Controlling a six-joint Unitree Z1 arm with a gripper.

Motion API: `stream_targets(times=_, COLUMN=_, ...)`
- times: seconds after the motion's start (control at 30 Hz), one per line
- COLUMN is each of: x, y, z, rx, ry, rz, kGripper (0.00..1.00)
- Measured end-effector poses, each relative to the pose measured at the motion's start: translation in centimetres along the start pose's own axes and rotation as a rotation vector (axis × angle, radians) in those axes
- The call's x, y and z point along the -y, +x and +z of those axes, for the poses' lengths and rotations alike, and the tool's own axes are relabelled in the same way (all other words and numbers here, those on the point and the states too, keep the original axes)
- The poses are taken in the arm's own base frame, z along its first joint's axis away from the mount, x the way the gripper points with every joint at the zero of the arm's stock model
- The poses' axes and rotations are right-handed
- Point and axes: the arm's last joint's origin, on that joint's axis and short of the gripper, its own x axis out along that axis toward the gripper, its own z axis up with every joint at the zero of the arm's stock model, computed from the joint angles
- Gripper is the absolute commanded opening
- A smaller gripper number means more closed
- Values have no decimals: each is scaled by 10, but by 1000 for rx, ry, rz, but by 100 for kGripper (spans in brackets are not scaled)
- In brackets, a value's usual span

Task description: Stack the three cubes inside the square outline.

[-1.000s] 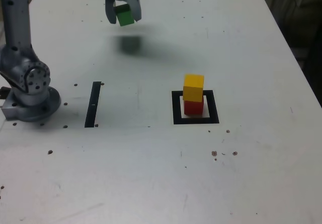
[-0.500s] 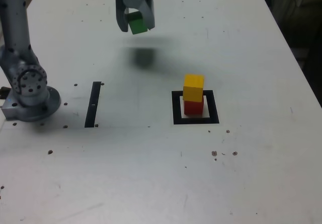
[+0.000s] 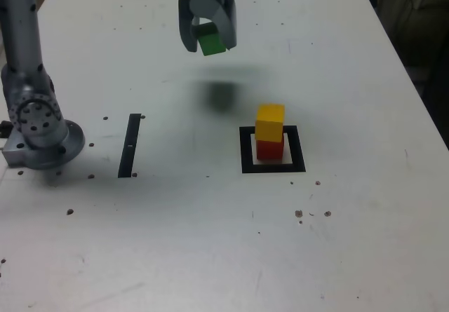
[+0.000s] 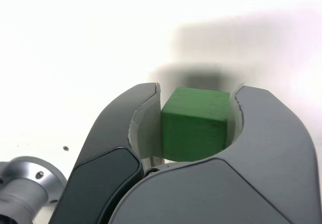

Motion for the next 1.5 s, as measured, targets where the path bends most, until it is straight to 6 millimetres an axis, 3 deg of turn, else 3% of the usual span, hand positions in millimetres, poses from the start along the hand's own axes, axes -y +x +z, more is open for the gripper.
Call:
stream_targets(times=0.6, x=62, y=-38, z=29, rx=7, ry=168, rz=10, kGripper=33)
stream_targets(times=0.9, x=94, y=-43, z=51, rx=-34, ry=231, rz=6, kGripper=33)
stream_targets(times=1.27, x=115, y=-56, z=68, rx=-113, ry=271, rz=53, kGripper=33)
stream_targets(times=1.5, x=123, y=-53, z=83, rx=-137, ry=284, rz=40, kGripper=33)
